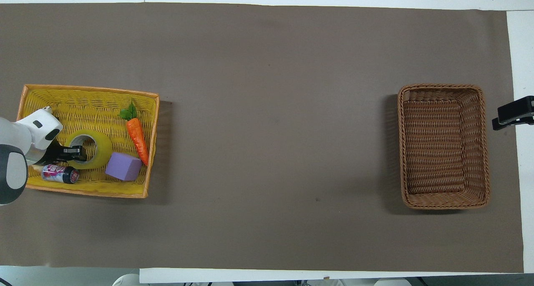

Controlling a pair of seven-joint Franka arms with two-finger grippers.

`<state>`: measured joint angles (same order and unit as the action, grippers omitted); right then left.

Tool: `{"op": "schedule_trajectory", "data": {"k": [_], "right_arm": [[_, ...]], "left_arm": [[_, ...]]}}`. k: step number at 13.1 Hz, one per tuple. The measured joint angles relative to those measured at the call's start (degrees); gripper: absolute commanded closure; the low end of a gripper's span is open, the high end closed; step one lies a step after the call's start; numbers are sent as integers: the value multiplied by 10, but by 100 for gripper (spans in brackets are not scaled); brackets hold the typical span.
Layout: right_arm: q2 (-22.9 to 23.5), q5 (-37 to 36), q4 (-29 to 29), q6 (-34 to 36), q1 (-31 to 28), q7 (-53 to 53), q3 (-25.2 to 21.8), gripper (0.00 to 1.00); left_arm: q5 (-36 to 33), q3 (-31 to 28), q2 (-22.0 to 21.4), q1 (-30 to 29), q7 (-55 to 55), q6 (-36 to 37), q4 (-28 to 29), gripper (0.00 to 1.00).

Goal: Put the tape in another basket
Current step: 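Close the left gripper on the rim of the tape roll, then lift the tape roll out of the yellow basket with the left gripper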

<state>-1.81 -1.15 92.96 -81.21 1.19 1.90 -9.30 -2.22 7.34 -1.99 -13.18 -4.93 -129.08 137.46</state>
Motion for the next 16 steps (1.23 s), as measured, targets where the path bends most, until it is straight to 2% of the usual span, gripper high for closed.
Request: {"op": "schedule_trajectory", "data": {"k": [5,6,7,9,13,14,16], "right_arm": [[0,0,0,0,0,0,0,1],[0,0,0,0,0,0,0,1],[0,0,0,0,0,0,0,1],[0,0,0,0,0,0,0,1],[0,0,0,0,0,0,0,1],[0,0,0,0,0,0,0,1],[0,0,0,0,0,0,0,1]], "left_arm": [[0,0,15,0,0,-17,3,56],[0,0,16,0,0,-18,3,66],[0,0,16,0,0,-18,4,82],[0,0,16,0,1,-20,3,99],[0,0,16,0,0,-14,-2,100],[2,0,16,0,0,2,-15,100],[15,1,16,5,5,86,-82,100]]}}
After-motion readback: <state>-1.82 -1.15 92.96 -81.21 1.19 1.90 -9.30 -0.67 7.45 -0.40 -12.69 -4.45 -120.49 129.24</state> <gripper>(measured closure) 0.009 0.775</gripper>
